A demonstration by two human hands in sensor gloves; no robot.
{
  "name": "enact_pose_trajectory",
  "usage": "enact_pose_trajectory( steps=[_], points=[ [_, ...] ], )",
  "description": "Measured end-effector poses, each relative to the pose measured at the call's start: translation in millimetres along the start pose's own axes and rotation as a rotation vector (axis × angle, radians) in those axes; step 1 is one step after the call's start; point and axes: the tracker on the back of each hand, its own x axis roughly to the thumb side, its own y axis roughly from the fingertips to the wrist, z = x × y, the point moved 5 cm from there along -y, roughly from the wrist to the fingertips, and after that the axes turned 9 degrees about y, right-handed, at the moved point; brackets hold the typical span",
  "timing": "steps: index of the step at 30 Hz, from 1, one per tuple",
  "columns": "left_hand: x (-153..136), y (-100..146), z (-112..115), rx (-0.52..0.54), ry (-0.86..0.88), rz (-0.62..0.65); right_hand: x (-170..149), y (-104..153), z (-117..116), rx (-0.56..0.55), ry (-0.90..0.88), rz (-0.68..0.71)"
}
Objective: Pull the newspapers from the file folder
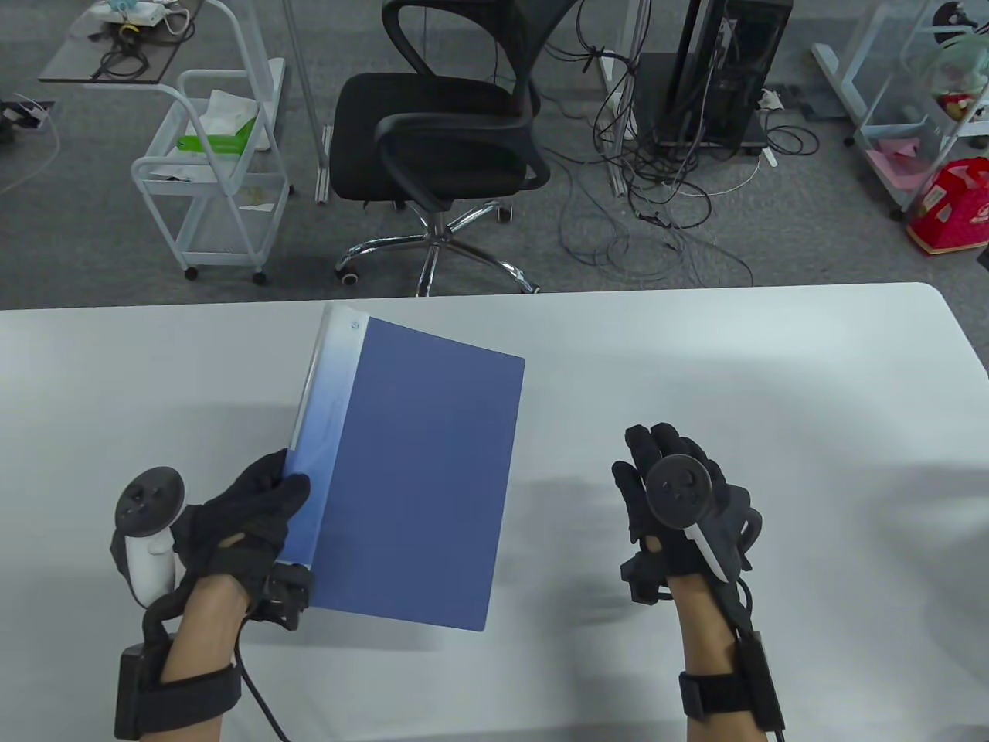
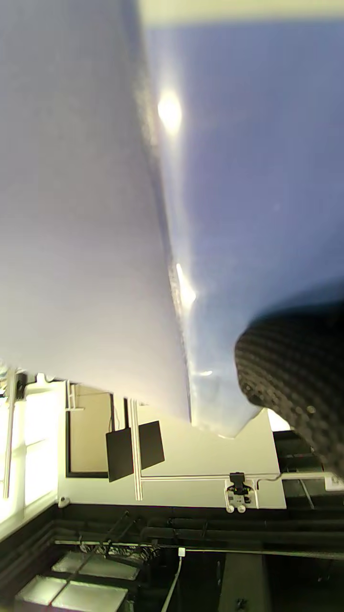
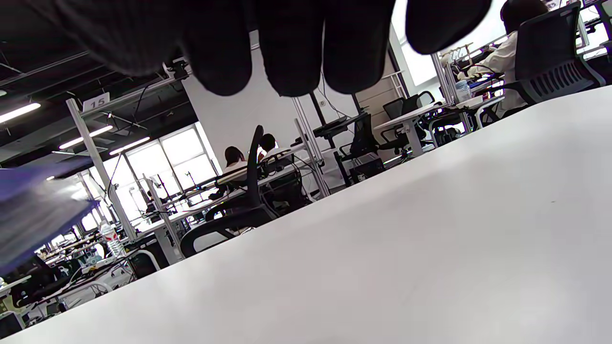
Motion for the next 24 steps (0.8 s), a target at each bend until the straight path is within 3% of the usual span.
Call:
enact_pose_trajectory(
  steps=[4,12,17,21,24],
  points=[
    [-39,1,34,-0.059,0.063,-0.113,-3,-1,2,-0.011,0.001,-0.008],
    [-84,1,66,-0.089,-0.166,-0.283,-4,-1,-6,0.012,0.02,-0.008],
    [-83,1,68,-0.038,-0.463,-0.294,-1,0,-5,0.014,0.019,-0.004],
    [-76,3,75,-0.075,-0.723,-0.299,0,0,-3,0.007,0.011,-0.002],
    [-70,5,78,-0.061,-0.814,-0.287,0,0,-3,0.003,0.01,0.0]
  ],
)
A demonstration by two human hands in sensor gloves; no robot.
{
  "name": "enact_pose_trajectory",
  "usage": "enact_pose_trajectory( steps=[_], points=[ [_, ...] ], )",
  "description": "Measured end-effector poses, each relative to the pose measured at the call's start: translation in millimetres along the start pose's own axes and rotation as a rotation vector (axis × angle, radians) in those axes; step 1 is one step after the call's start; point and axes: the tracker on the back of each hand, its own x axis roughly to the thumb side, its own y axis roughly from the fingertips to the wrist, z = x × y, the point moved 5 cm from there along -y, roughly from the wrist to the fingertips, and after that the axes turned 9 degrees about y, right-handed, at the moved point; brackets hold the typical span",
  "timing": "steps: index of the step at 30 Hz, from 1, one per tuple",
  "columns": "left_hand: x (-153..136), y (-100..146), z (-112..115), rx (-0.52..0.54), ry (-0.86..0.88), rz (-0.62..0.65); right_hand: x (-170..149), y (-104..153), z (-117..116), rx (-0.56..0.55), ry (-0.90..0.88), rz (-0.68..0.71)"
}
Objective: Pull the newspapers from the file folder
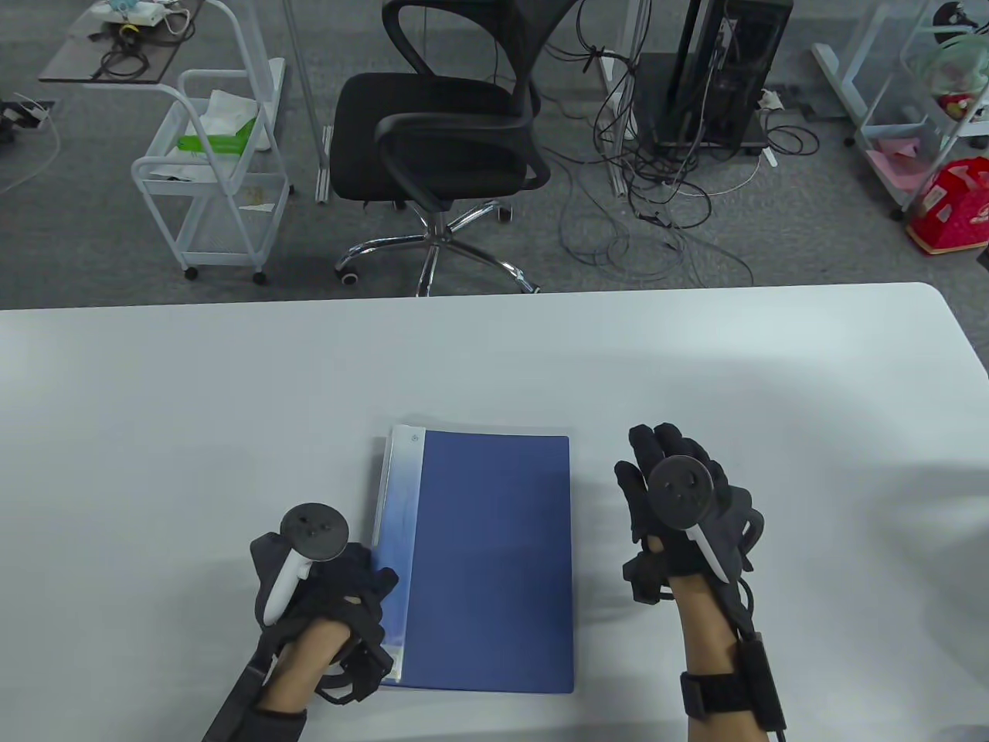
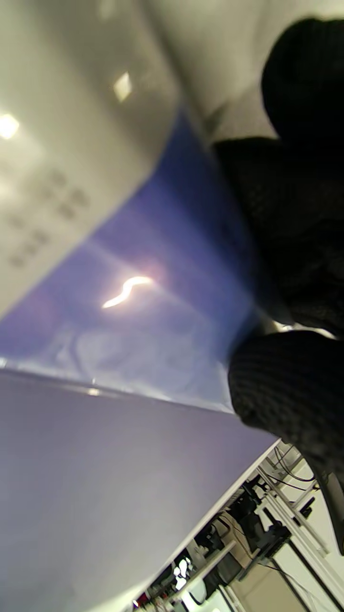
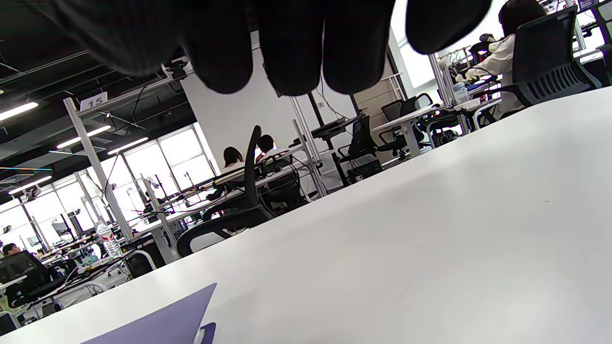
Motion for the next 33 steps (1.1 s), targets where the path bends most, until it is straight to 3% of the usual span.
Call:
enact_pose_trajectory(
  steps=[4,7,10,16,20,29,33],
  points=[
    [16,11,-8,0.081,-0.025,0.066,-1,-1,2,-0.008,-0.007,-0.001],
    [42,19,-13,0.128,-0.018,0.165,-2,0,4,-0.017,-0.016,-0.003],
    [71,27,-5,0.13,-0.062,0.253,-2,0,7,-0.029,-0.015,-0.004],
    [130,31,42,0.084,-0.216,0.332,-3,0,10,-0.044,-0.023,-0.004],
    [160,20,84,0.038,-0.288,0.32,-4,0,11,-0.051,-0.03,-0.006],
    [177,-9,168,-0.11,-0.35,0.162,-10,-1,13,-0.052,-0.059,-0.019],
    [181,-17,180,-0.021,-0.449,0.09,-11,-2,13,-0.046,-0.066,-0.022]
  ],
)
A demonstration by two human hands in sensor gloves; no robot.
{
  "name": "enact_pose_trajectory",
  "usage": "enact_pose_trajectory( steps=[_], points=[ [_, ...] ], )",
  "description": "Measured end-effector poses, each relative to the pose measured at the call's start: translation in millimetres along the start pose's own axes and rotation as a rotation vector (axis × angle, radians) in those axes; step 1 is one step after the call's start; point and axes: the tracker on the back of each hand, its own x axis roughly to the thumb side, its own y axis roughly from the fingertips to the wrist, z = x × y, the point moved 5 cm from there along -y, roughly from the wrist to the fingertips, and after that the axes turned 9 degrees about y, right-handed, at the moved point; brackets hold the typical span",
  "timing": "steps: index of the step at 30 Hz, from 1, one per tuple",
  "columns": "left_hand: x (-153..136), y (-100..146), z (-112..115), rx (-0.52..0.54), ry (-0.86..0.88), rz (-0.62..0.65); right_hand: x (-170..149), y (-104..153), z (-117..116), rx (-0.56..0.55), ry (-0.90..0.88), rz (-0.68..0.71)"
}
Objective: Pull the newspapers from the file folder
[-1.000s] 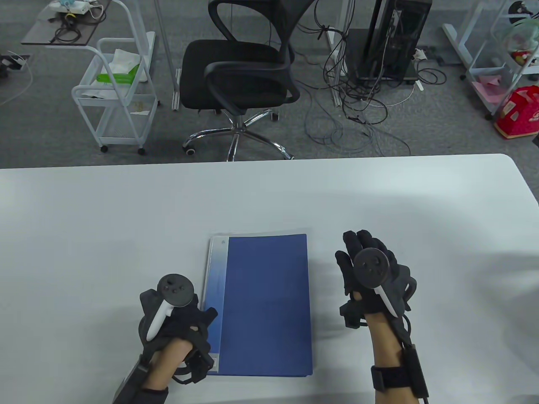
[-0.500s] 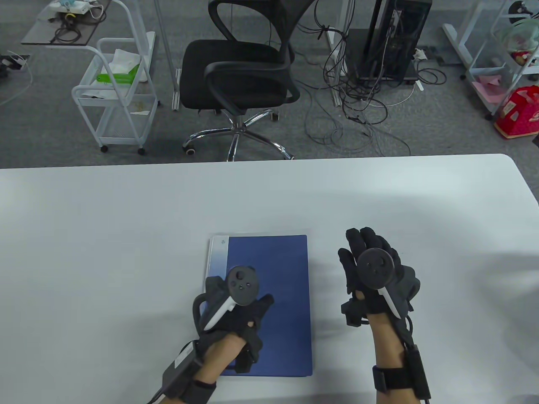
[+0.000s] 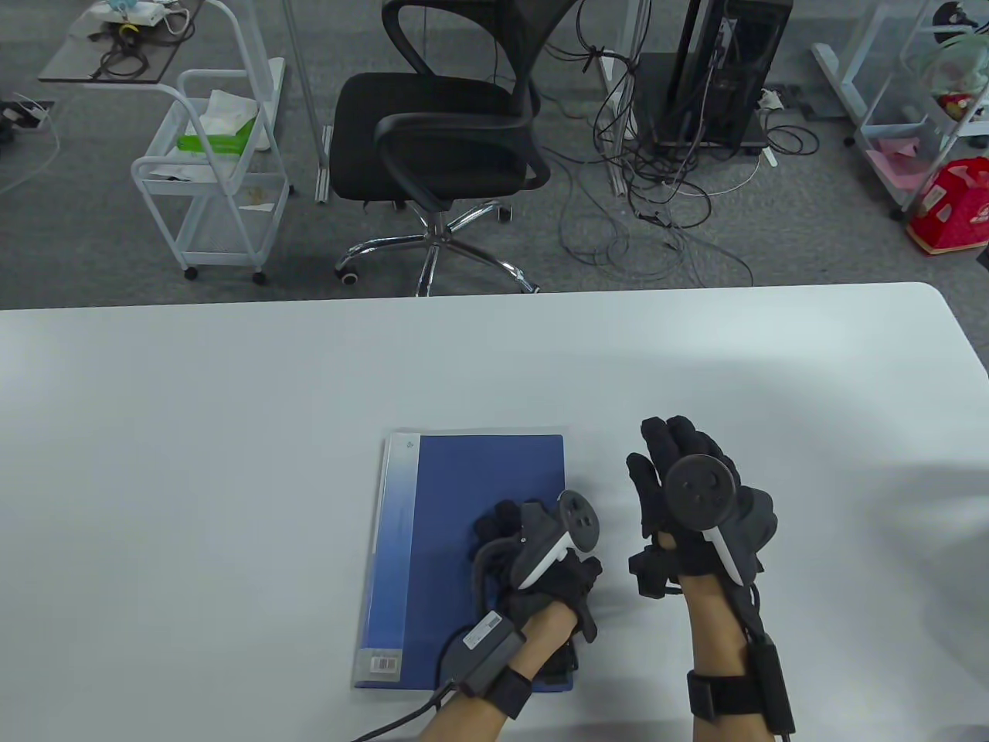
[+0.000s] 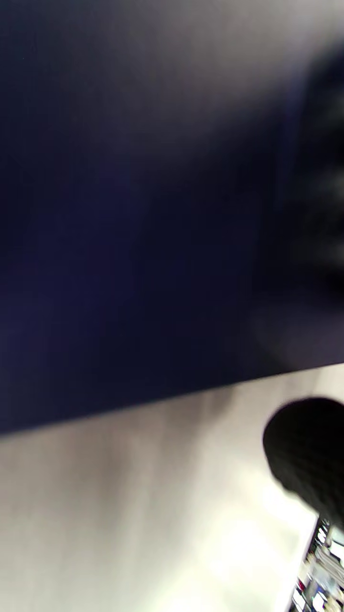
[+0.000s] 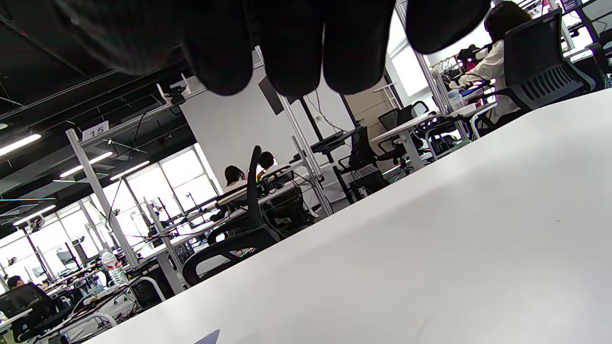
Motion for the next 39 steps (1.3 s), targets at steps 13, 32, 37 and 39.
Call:
enact_pose_trajectory(
  steps=[13,32,37,39],
  points=[
    [-19,11,-66,-0.081,0.309,0.159,-13,-3,-1,0.009,-0.024,-0.034],
    [-205,53,-218,-0.193,0.954,0.247,-14,-4,0,0.016,-0.047,-0.046],
    [-251,61,-228,-0.117,0.845,0.119,-12,-3,-1,0.019,-0.034,-0.038],
    [-269,64,-229,-0.082,0.791,0.055,-12,-3,-3,0.022,-0.026,-0.037]
  ],
)
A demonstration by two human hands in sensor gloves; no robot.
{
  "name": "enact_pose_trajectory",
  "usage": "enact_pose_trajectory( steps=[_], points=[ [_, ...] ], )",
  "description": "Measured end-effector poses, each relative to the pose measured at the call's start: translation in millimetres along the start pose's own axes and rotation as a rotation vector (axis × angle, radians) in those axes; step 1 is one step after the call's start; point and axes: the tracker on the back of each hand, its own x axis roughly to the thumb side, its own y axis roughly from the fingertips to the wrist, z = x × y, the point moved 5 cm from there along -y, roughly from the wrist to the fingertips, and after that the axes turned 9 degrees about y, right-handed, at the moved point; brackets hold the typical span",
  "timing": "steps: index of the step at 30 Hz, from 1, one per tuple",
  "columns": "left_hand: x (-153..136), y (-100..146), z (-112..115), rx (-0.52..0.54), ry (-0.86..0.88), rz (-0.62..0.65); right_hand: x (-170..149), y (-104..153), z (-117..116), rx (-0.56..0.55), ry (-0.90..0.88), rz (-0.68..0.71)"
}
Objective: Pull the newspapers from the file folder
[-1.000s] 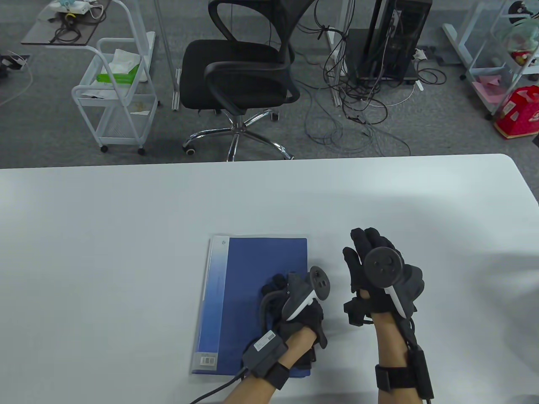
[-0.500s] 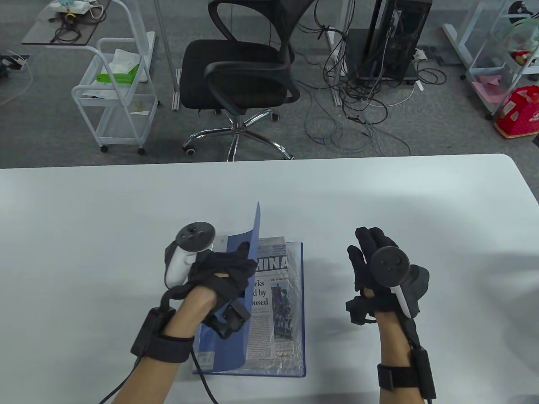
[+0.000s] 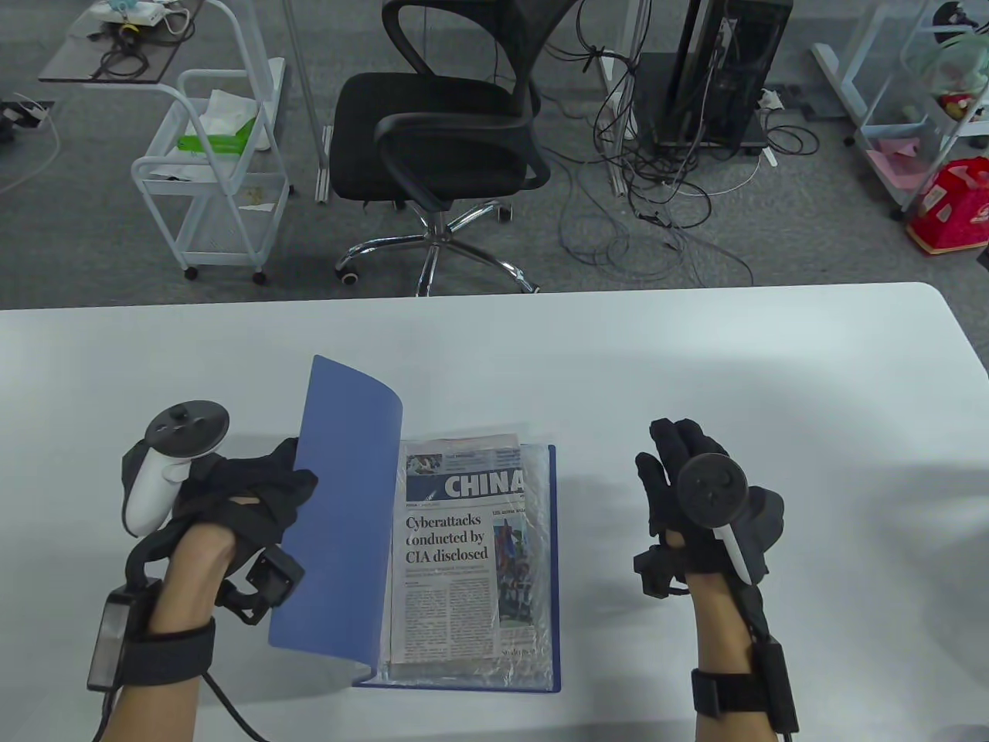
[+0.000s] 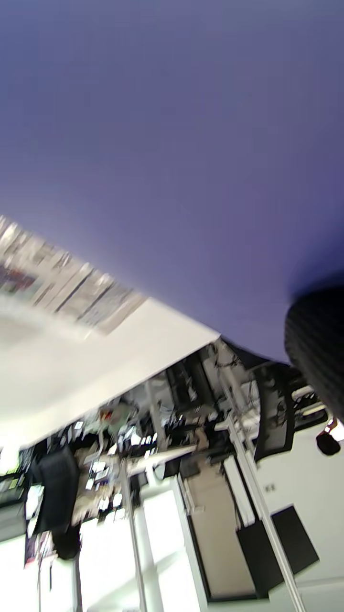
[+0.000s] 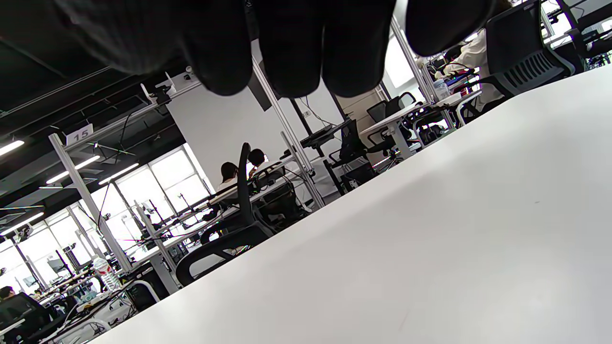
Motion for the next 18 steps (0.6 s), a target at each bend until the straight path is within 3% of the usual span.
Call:
enact_pose_trajectory(
  steps=[8,12,18],
  points=[
    [-51,15,-57,0.43,-0.241,-0.151,-1,0,-8,0.018,0.039,-0.004],
    [-84,7,-57,0.464,-0.323,-0.188,-2,0,-12,0.032,0.048,-0.006],
    [-129,-15,-23,0.413,-0.35,-0.199,-4,-1,-20,0.054,0.074,-0.011]
  ],
)
